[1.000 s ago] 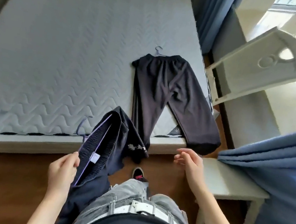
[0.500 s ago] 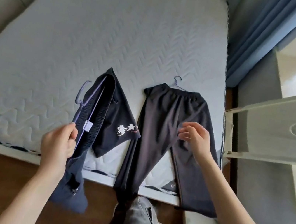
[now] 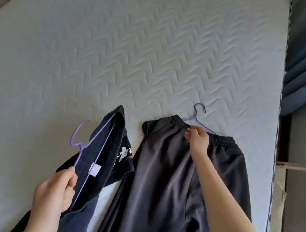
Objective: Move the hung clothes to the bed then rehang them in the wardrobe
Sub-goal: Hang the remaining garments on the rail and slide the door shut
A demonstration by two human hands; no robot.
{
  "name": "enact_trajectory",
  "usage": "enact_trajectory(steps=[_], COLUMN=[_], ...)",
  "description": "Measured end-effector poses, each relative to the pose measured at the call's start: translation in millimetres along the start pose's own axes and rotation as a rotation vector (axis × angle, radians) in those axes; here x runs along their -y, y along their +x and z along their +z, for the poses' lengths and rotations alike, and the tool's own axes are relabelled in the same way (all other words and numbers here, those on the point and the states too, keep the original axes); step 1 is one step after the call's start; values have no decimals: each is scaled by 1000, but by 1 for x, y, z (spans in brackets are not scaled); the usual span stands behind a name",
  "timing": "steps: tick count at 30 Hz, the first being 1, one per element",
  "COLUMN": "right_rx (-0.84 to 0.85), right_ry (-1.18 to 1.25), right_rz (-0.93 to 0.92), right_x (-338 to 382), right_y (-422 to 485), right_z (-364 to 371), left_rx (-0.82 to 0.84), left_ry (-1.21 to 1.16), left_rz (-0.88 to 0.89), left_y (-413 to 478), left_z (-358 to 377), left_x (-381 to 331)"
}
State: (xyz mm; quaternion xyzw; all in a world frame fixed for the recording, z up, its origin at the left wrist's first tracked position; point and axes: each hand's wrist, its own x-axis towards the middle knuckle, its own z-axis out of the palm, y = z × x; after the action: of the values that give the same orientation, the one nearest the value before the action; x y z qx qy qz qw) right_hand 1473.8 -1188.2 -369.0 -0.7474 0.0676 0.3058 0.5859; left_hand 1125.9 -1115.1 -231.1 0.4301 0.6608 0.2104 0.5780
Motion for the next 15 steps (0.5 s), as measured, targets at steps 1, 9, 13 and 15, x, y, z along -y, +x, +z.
enact_trajectory(steps=[1,9,13,15], right_rx=[-3,-42,-44,-44], right_ry=[-14,180,293,259], right_rz=[12,251,219,144], right_x=[-5,-29,-12,-5], right_y=[17,135,100,61], right_z=[9,57,61,55], left_rx=[-9,40,12,-23], left_ry=[13,93,-19,-75], left_rz=[-35,-33,-77,-89], left_y=[8,42,38,37], left_z=[5,6,-1,-11], left_x=[4,23,21,18])
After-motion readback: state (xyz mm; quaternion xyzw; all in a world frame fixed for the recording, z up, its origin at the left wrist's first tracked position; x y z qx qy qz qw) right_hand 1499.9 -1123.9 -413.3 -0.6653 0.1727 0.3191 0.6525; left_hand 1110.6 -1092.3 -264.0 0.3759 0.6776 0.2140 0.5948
